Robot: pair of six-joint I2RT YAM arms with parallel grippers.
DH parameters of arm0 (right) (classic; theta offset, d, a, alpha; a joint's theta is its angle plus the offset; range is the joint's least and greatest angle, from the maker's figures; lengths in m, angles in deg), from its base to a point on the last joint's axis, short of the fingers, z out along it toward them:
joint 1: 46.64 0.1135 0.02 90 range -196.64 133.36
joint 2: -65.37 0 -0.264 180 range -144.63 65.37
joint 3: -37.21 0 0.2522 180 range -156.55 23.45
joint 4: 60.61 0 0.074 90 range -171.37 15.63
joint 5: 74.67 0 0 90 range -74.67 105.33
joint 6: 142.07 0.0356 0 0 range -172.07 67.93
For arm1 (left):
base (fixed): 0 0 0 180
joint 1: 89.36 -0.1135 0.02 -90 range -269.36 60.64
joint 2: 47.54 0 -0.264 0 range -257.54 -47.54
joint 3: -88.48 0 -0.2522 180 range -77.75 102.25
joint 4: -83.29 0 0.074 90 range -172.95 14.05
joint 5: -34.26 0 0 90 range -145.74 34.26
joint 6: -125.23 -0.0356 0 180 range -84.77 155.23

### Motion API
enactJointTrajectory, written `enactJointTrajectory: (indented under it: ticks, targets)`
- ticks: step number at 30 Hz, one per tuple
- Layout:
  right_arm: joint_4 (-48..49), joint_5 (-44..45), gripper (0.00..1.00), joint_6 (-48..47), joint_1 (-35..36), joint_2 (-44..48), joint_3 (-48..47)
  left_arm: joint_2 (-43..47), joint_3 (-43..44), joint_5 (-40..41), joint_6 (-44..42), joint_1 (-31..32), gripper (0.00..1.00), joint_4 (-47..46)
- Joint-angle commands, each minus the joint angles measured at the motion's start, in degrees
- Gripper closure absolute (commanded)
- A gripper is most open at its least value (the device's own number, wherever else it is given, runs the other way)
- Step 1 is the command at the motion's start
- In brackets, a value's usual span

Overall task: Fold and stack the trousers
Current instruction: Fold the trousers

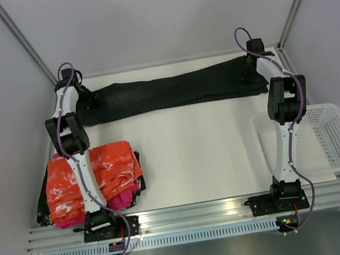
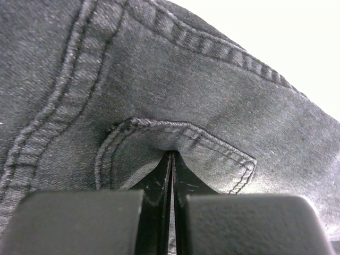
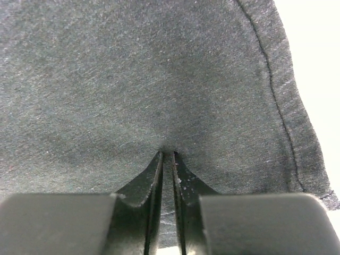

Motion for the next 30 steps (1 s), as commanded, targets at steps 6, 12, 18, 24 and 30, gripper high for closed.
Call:
enactJointTrajectory:
  ticks: [6,12,18,24,30]
  targets:
    - [-2.49,-7.69,0.50,-6.21,-0.52,0.82,-7.64,10.96,0.17,-11.86,-5.11,0.38,0.79,-4.07]
    - [-5.56,-7.43,0.14,-9.83,-3.32,8.65,-10.73,22.08,-3.36,-10.81,-11.36,-0.94,0.28,-9.43]
    - [-4.61,-7.79,0.14,-9.12,-8.51,9.71,-5.73,21.73,-3.27,-13.19,-11.80,-3.66,0.23,-7.68]
    - [-2.76,-5.94,0.14,-9.92,-8.96,5.50,-2.90,19.80,-3.36,-11.78,-12.51,-5.25,0.23,-6.10]
    - [0.58,-5.67,0.14,-6.32,-9.57,0.93,-2.90,19.09,-3.97,-10.20,-13.38,-6.13,0.23,-5.22]
